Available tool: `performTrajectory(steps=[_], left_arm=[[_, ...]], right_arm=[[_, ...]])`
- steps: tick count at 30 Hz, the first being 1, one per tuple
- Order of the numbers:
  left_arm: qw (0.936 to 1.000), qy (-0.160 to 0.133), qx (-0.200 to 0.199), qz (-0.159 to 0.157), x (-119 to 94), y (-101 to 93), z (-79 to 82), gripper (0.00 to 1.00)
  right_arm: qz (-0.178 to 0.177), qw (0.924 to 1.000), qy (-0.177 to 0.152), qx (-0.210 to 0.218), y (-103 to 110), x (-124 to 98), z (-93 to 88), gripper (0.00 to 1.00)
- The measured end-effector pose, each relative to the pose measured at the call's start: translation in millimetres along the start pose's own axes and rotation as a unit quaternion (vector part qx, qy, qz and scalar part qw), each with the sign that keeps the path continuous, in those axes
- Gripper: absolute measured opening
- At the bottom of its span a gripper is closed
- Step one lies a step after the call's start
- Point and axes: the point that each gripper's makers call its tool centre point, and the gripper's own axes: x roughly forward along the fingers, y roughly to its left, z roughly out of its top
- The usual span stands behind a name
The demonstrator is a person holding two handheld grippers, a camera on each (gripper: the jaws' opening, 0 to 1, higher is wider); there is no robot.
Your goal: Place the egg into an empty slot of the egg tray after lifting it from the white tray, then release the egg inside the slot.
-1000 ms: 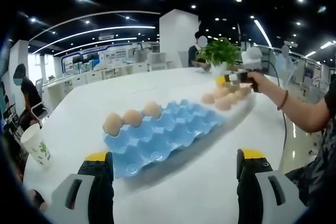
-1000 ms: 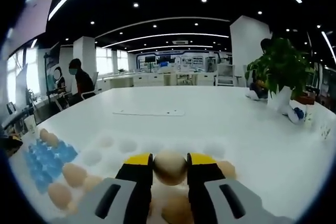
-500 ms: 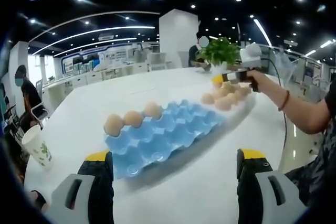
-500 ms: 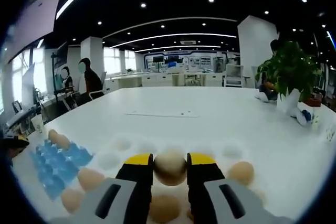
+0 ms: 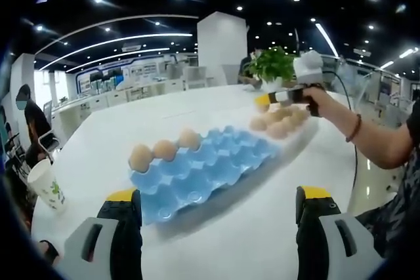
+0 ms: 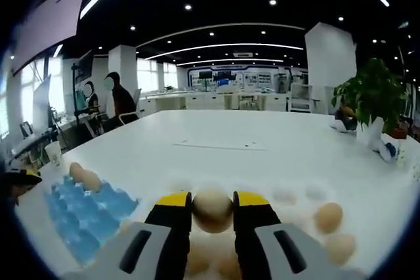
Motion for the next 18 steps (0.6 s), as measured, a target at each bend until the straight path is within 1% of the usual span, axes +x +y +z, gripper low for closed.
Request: performTrajectory(steps=[9,18], left_arm=[[1.0,0.002,0.002,0.003,-1.5,1.2,-0.8,1.0],[1.0,0.003,0.001,0.0,-0.5,0.6,-2.3,1.0]], right_arm=[[0.027,0.9996,0.0,-0.002,29.4,8.1,2.4,0.25],[0.053,0.9986,0.003,-0.006,57.7,15.7,0.5,0.25]])
